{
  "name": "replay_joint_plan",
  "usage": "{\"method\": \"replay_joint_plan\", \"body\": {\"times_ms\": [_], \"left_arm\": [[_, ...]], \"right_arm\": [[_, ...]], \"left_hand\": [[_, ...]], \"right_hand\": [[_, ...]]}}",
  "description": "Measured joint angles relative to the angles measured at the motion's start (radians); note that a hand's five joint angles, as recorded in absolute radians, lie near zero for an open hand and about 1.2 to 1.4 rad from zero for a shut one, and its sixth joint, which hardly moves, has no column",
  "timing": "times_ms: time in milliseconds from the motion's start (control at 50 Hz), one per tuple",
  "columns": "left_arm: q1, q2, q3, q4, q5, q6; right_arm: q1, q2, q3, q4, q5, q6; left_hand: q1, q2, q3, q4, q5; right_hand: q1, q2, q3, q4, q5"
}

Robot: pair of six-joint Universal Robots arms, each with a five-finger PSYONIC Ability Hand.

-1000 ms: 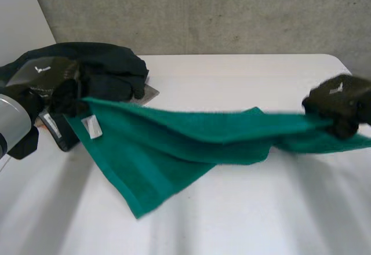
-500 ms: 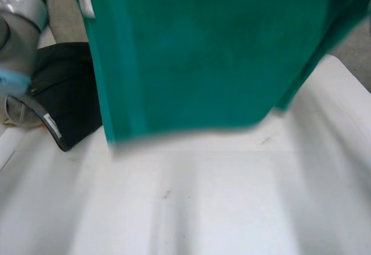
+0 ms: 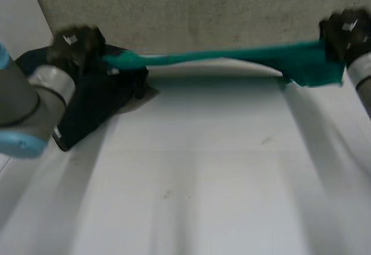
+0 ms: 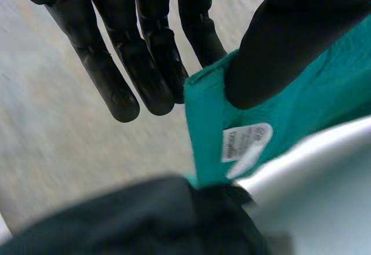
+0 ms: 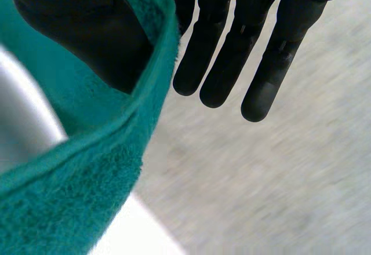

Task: Fold the laundry.

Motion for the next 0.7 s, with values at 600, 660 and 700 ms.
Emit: {"method": "replay_joint_plan", "body": {"times_ms": [600, 660, 700], "left_arm": [[-0.003, 0.025, -0.299, -0.093, 0.037, 0.171], [-0.005, 0.031, -0.303, -0.108, 0.037, 0.17], [-0.008, 0.037, -0.308, -0.128, 0.038, 0.171]], "right_arm": [[-0.179, 0.161, 0.086, 0.418, -0.014, 0.105], [-0.187, 0.149, 0.091, 0.417, -0.017, 0.1], [-0.189, 0.131, 0.102, 0.419, -0.022, 0.084]], "left_hand": [[0.0, 0.0, 0.0, 0.0, 0.0], [0.0, 0.0, 0.0, 0.0, 0.0], [0.0, 0.0, 0.0, 0.0, 0.0]], "right_hand": [[-0.326, -0.389, -0.386, -0.391, -0.401], [0.008, -0.028, -0.045, -0.051, -0.068], [0.008, 0.003, -0.007, -0.009, -0.048]]}}
